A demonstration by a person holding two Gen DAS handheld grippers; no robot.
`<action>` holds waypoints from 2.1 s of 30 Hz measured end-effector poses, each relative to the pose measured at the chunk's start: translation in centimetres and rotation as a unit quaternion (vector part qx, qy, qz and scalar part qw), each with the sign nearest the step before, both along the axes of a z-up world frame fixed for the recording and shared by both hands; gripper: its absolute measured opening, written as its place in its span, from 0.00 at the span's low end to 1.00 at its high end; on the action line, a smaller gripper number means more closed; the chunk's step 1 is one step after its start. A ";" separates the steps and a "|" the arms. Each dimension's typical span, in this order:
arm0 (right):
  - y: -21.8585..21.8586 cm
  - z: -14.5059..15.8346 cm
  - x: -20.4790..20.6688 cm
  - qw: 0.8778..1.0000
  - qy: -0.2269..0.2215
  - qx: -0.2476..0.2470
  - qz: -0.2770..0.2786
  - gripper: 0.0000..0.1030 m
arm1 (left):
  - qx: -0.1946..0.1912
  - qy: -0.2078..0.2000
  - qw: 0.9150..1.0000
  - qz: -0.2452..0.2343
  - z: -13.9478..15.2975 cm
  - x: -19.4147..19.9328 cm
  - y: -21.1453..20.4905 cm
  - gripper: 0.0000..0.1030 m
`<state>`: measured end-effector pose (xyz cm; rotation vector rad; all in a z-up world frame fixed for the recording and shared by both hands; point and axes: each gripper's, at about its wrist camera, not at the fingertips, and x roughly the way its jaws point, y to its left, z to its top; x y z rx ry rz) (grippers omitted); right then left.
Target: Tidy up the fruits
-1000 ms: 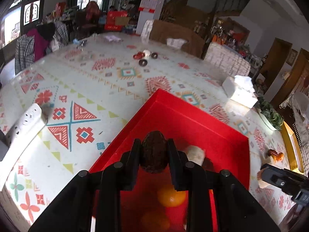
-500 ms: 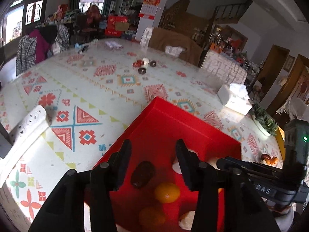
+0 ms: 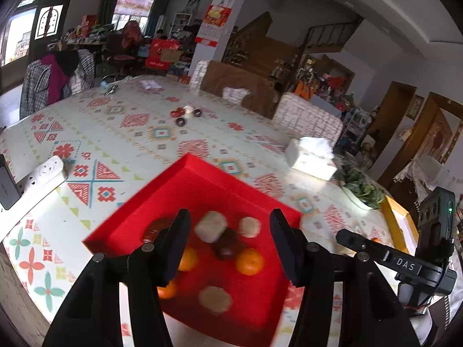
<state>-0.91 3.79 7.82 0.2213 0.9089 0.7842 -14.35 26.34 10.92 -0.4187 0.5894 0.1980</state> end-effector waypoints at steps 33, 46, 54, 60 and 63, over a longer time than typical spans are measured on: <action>-31.4 22.2 -7.2 0.943 -0.222 -0.004 -0.246 0.48 | 0.008 -0.168 0.969 -0.181 16.0 -1.4 -18.5 0.83; -24.0 0.3 3.4 0.982 -0.018 -0.049 -0.180 0.48 | -0.010 -0.015 0.987 -0.157 1.8 3.5 -15.9 0.64; -21.5 -4.4 8.0 0.978 0.007 -0.063 -0.198 0.48 | -0.010 0.037 0.985 -0.167 -1.6 6.0 -15.6 0.38; -19.7 -5.4 8.4 0.978 0.004 -0.089 -0.189 0.49 | -0.016 0.063 0.984 -0.168 -3.7 8.5 -16.0 0.44; -19.7 -5.7 8.5 0.978 0.003 -0.094 -0.187 0.49 | -0.022 0.079 0.981 -0.175 -4.8 10.0 -17.0 0.44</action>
